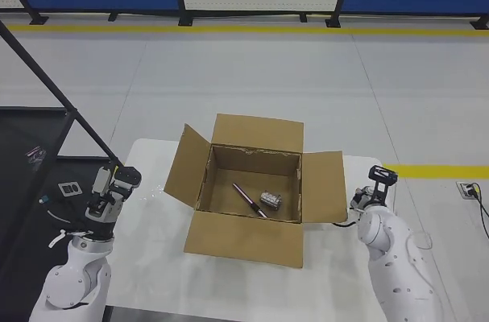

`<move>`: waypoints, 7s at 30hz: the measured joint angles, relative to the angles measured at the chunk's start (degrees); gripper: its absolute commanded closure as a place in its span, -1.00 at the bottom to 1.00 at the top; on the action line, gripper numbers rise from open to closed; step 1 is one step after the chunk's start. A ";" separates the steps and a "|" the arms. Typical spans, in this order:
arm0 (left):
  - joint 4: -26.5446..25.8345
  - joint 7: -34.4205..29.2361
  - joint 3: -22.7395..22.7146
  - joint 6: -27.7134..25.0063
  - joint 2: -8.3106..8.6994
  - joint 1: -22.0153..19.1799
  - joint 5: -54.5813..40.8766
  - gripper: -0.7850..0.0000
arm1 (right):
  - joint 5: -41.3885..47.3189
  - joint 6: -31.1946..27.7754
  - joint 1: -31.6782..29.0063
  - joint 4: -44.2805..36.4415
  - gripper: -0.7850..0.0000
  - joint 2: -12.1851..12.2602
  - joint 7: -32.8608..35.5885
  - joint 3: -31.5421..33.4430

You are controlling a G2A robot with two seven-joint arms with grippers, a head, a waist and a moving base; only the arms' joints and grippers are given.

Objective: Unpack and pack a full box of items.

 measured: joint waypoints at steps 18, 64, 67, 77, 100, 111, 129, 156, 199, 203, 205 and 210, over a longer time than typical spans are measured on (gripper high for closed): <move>0.00 0.00 0.00 0.00 0.00 0.00 0.00 -1.00 | -20.59 7.13 -0.59 -34.04 1.00 -1.22 8.73 -13.71; 0.00 0.00 0.00 0.00 0.00 0.00 0.00 -1.00 | 9.93 -14.51 29.34 35.60 0.00 -14.60 -6.31 -43.19; 0.00 0.00 0.00 0.00 0.00 0.00 0.00 -1.00 | 9.81 -14.67 29.60 36.17 -0.10 -14.86 -6.60 -43.11; -0.24 -0.19 0.08 1.02 0.03 0.31 0.48 -1.00 | 9.10 -13.20 27.41 28.07 -0.54 -13.35 -10.10 -38.55; 3.06 -6.35 4.84 10.17 0.39 -2.31 8.57 -1.00 | 1.84 -8.67 8.09 -9.75 -1.00 -7.82 -3.88 -24.71; 3.29 -8.16 10.72 10.75 -0.13 -4.68 10.30 -1.00 | 23.61 -24.73 0.44 -17.82 -1.00 -5.37 -3.16 -7.40; 6.65 -10.19 19.58 13.05 -1.27 -11.27 12.39 -1.00 | 44.03 -33.74 -6.52 -22.14 -1.00 -2.86 4.79 8.98; 14.58 -9.07 24.62 14.75 -2.64 -16.69 12.60 -1.00 | 64.20 -39.40 -0.21 -7.24 -1.00 0.33 19.44 10.08; 16.37 -1.37 25.39 22.11 -4.06 -17.13 14.03 -1.00 | 49.73 -35.11 18.69 11.60 -1.00 -0.49 15.91 -21.33; 15.62 -0.95 24.84 20.42 -4.14 -16.63 13.00 -1.00 | 50.43 -34.86 18.98 12.44 -1.00 -0.36 15.83 -21.38; 14.76 -0.80 24.21 19.21 -4.10 -16.18 12.57 -1.00 | 50.89 -35.05 18.92 12.31 -1.00 -0.23 15.13 -21.10; 11.44 -1.27 21.12 17.47 -3.59 -14.44 11.53 -1.00 | 51.80 -37.07 17.31 8.97 -1.00 0.29 12.12 -19.69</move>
